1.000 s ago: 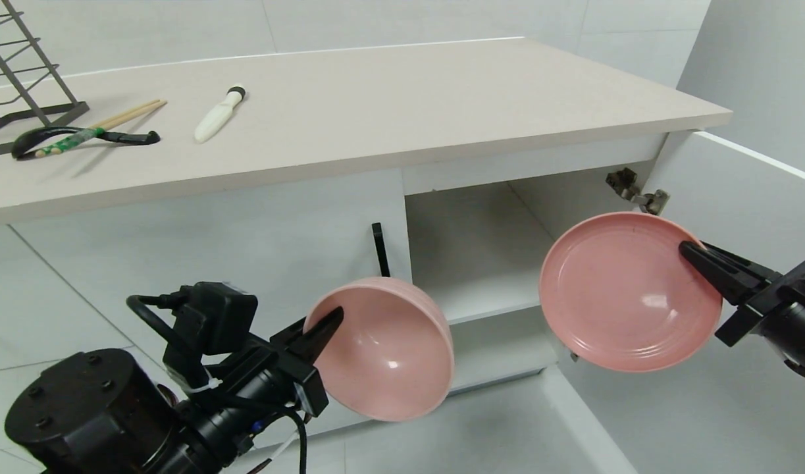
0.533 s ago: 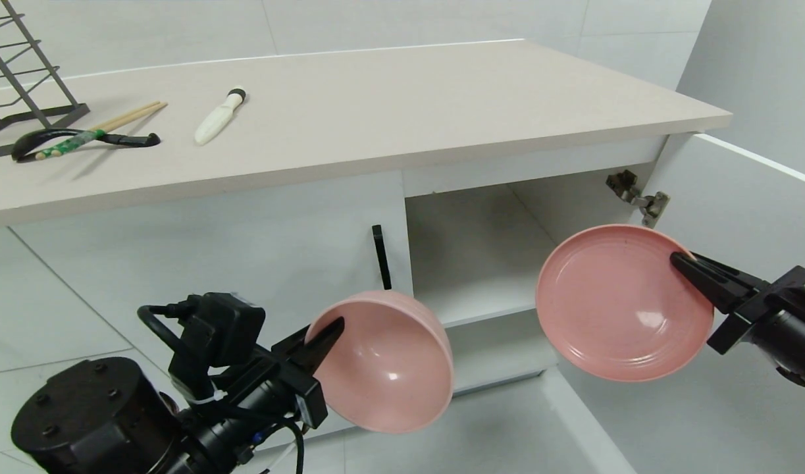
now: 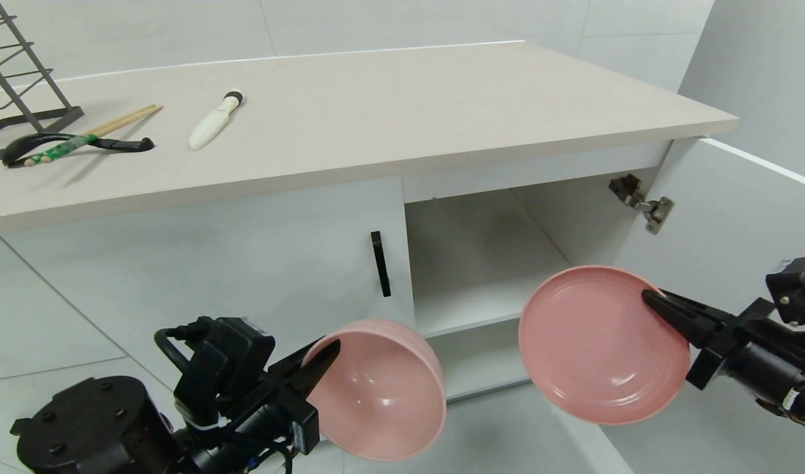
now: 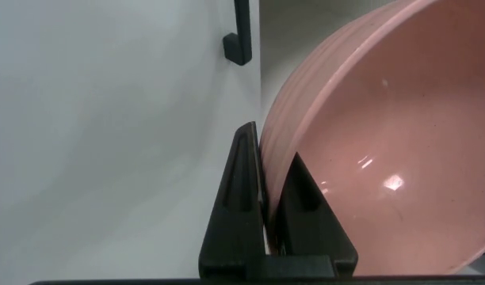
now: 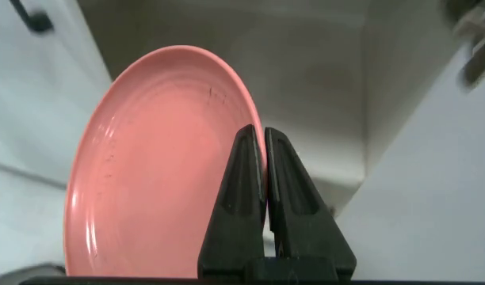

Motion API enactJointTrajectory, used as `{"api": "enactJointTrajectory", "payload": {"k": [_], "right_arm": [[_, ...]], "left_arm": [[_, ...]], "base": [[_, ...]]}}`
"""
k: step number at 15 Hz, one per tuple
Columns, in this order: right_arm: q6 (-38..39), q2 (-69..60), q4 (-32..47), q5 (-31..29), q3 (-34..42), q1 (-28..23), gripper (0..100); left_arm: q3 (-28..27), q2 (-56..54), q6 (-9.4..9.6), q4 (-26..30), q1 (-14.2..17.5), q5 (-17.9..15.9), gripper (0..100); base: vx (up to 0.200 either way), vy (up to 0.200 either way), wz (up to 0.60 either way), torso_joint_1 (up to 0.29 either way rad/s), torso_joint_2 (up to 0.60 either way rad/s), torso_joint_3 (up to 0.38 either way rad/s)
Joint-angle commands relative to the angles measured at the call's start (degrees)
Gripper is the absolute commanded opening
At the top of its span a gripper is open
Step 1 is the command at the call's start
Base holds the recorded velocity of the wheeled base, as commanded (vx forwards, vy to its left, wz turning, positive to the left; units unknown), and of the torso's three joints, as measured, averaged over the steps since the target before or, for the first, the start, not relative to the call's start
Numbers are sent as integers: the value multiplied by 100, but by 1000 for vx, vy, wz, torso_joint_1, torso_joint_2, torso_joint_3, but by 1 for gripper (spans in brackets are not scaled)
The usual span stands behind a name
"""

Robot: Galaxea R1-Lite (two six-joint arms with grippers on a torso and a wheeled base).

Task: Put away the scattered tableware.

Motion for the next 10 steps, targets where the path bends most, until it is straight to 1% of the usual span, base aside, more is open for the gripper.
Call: {"api": "enactJointTrajectory", "payload": {"k": [1, 3, 4, 6, 7, 10], "right_arm": [[9, 799, -12, 3, 11, 135, 0], [141, 1116, -12, -5, -121, 214, 0], [528, 1256, -12, -14, -191, 310, 0], [1275, 1432, -12, -14, -455, 328, 0], [1442, 1511, -12, -14, -561, 328, 0], [1477, 1792, -12, -23, -772, 328, 0]], "left_arm": [[-4, 10, -3, -8, 10, 7, 0], [31, -78, -3, -8, 10, 7, 0], [155, -228, -55, -8, 18, -1, 0], [198, -403, -47, -8, 10, -1, 0], [207, -491, -29, -8, 10, -10, 0], [207, -579, 85, -8, 10, -10, 0]], "base": [[0, 0, 0, 0, 0, 0], [0, 0, 0, 0, 0, 0], [200, 0, 0, -2, 7, 7], [200, 0, 0, 5, 7, 2], [0, 0, 0, 0, 0, 0], [0, 0, 0, 0, 0, 0]]}}
